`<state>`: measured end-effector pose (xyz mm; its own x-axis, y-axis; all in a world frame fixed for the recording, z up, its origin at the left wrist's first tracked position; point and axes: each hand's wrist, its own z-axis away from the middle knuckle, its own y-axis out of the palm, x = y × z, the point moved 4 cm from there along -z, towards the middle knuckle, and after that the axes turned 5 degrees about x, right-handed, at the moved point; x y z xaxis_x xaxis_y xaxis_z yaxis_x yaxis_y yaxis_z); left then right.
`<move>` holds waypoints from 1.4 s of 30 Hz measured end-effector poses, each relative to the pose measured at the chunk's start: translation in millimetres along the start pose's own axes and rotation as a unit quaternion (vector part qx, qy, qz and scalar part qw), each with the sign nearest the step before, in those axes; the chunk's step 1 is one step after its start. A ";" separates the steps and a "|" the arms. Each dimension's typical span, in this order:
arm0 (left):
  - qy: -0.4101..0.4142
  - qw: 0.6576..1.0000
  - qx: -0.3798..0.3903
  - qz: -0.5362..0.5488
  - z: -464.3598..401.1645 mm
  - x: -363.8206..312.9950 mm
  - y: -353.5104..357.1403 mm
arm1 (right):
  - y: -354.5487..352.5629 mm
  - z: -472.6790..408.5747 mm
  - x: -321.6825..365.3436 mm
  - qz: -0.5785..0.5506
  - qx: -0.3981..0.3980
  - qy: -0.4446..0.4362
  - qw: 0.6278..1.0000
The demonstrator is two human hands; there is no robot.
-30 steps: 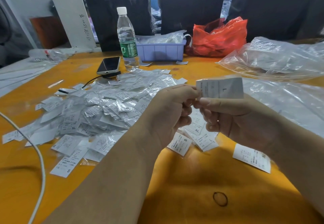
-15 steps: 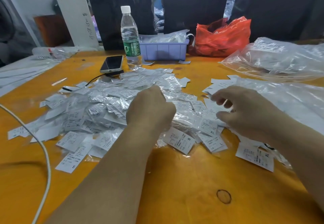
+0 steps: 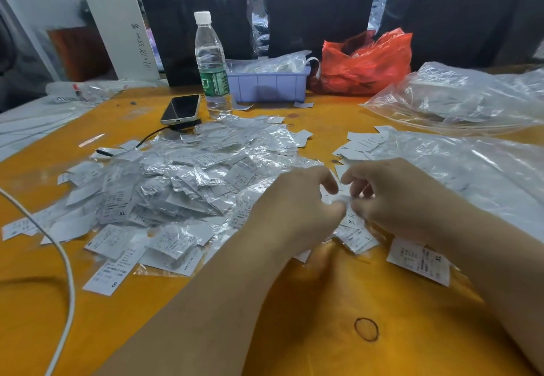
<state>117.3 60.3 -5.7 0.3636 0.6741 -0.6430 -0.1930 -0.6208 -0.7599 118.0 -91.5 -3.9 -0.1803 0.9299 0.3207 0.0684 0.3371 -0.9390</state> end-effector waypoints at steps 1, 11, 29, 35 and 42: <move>-0.002 1.000 0.022 -0.019 0.2 -0.2 3.1 | 0.4 -0.5 -0.4 -0.003 -0.003 -0.003 1.000; -0.040 0.991 0.028 -0.123 -5.1 10.4 -0.7 | 4.8 -4.4 -3.9 0.018 0.009 0.021 1.000; -0.030 0.991 -0.029 -0.130 -5.2 8.0 -8.0 | -12.3 1.1 4.7 -0.167 -0.077 -0.012 0.983; 0.033 0.994 -0.051 0.087 -4.2 -3.3 -12.4 | -6.0 3.6 16.9 -0.328 0.044 -0.070 0.941; 0.040 0.988 -0.057 0.140 -4.5 -3.1 -12.6 | -18.3 6.2 15.0 -0.376 -0.044 -0.068 0.923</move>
<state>122.7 64.1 6.3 0.3830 0.4388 -0.8129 -0.1945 -0.8219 -0.5354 107.9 -84.6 17.3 -0.3308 0.4021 0.8538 -0.0485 0.8963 -0.4409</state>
